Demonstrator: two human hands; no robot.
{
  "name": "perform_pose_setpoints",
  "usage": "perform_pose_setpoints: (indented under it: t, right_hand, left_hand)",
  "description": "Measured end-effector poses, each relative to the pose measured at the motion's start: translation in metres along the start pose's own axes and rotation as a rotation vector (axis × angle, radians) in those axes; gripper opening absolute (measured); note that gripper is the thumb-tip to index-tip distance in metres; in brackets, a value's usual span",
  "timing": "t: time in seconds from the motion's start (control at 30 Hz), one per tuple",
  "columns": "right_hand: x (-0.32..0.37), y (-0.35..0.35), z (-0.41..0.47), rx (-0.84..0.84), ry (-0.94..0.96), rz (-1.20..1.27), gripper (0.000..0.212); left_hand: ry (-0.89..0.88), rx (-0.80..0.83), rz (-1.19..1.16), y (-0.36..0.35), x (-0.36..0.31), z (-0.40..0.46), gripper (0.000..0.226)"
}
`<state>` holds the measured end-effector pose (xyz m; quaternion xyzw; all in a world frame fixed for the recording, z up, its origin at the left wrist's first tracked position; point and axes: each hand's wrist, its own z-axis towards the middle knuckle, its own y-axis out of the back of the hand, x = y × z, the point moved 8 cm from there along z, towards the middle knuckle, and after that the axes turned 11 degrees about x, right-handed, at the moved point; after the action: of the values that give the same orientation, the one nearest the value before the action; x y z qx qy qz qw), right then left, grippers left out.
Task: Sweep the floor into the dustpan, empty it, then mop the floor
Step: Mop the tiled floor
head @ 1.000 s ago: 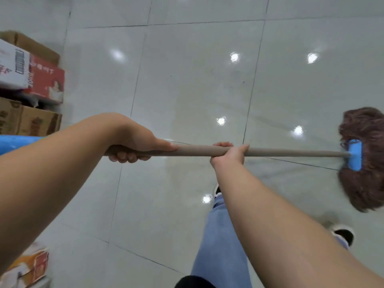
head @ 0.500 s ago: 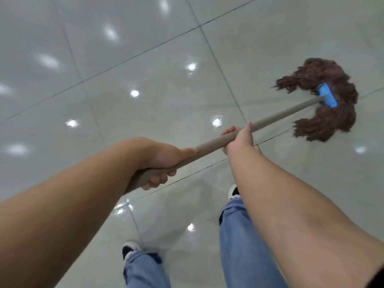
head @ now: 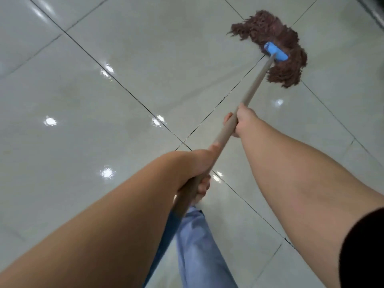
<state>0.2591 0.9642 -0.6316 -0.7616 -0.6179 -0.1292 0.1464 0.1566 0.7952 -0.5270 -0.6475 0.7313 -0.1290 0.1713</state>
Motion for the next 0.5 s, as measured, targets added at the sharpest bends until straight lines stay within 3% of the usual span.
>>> perform_pose_setpoints:
  t: [0.2,0.37,0.5]
  right_hand:
    - [-0.166,-0.057,-0.093,0.107,-0.134,-0.119,0.037]
    - [-0.277,-0.088,-0.207,0.272,-0.115,0.031,0.051]
    - [-0.323,-0.097,-0.288,0.346,-0.062,0.044,0.055]
  left_hand:
    - [0.068,-0.019,-0.019,0.056,0.179,-0.063,0.064]
    - [-0.197,-0.007,-0.081,0.058,0.289,-0.152,0.065]
    - [-0.273,-0.024,-0.026,0.035,0.343,-0.219,0.046]
